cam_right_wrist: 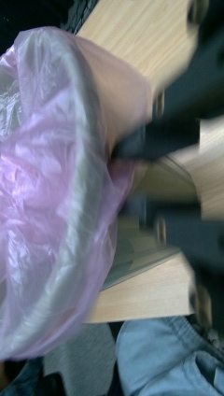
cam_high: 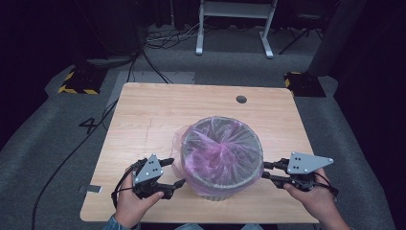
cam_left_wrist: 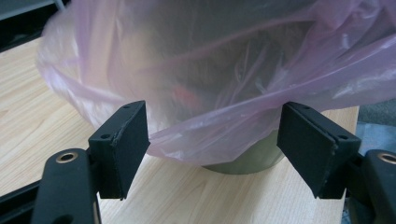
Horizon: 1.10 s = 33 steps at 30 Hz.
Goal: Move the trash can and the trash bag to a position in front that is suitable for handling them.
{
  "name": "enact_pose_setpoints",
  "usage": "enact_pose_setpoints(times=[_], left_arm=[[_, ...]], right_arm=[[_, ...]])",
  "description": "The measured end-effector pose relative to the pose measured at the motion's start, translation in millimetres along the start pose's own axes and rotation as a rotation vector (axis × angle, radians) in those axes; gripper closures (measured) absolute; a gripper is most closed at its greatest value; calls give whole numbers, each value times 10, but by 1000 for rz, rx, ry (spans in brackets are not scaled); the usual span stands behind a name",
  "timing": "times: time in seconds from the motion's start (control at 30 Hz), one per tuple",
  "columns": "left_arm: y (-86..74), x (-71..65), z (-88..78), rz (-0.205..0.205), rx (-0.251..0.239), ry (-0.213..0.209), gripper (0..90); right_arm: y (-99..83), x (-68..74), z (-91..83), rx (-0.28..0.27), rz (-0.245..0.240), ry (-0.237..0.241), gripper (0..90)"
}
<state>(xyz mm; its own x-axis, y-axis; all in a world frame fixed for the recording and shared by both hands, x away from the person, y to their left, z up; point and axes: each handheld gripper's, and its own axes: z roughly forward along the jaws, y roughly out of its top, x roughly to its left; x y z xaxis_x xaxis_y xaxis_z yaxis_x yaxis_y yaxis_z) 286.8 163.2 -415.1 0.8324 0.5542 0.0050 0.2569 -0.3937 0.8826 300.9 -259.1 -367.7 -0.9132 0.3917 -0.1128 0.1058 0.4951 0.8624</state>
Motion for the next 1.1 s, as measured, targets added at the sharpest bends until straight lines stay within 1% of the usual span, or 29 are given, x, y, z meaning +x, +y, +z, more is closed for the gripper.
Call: enact_pose_setpoints(times=[0.03,0.07,0.1,0.17,0.27,0.3,0.33,0.37,0.43,0.47,0.5,0.57,0.63,0.7,0.73,0.77,0.8,0.87,0.9,0.97,1.0,1.03,1.07,1.1], left_arm=[[-6,15,24,-5,2,-4,250],[-6,15,24,-5,2,-4,255],[-12,30,52,-6,2,-17,264],[-23,35,94,-7,5,-35,296],[-35,28,138,0,13,-46,356],[-52,11,170,10,22,-77,465],[-56,1,183,15,26,-87,562],[-60,-10,197,17,30,-89,581],[-62,-18,223,27,46,-110,778],[-65,-18,234,13,51,-124,848],[-68,-8,246,6,56,-125,900],[-82,9,269,-15,72,-138,900],[-104,9,292,-17,90,-144,900],[-132,5,322,-20,118,-157,900],[-132,5,322,-20,118,-157,900],[-168,-5,353,-23,152,-160,900],[-168,-5,353,-23,152,-160,900],[-227,-38,394,-13,203,-165,900],[-248,-49,404,-9,215,-165,900],[-297,-51,412,-17,236,-174,900],[-324,-39,404,-25,233,-173,900],[-350,-18,379,-47,214,-176,900],[-366,11,338,-58,186,-168,900],[-369,38,287,-71,163,-152,865]], right_arm=[[-13,-5,-8,-3,3,-4,900],[-27,-7,-14,-4,9,-7,900],[-46,-10,-17,0,13,-13,900],[-94,-13,-7,20,19,-18,900],[-206,-28,56,74,32,-18,900],[-256,-43,83,86,45,-17,900],[-307,-62,110,93,58,-13,900],[-354,-75,133,99,71,-10,900],[-435,-89,174,101,88,-10,900],[-466,-91,191,97,93,-9,900],[-492,-88,207,92,98,-9,900],[-532,-83,231,93,104,-9,900],[-572,-75,252,103,111,-6,900],[-632,-81,284,114,124,-2,900],[-632,-81,284,114,124,-2,900],[-704,-88,327,130,142,3,900],[-740,-86,351,140,146,3,900],[-805,-78,387,159,156,9,900],[-835,-71,399,169,161,9,900],[-886,-61,406,178,168,12,900],[-906,-59,401,184,170,10,900],[-923,-59,394,190,176,9,900],[-935,-62,382,192,183,12,900],[-934,-62,362,191,185,13,878]])
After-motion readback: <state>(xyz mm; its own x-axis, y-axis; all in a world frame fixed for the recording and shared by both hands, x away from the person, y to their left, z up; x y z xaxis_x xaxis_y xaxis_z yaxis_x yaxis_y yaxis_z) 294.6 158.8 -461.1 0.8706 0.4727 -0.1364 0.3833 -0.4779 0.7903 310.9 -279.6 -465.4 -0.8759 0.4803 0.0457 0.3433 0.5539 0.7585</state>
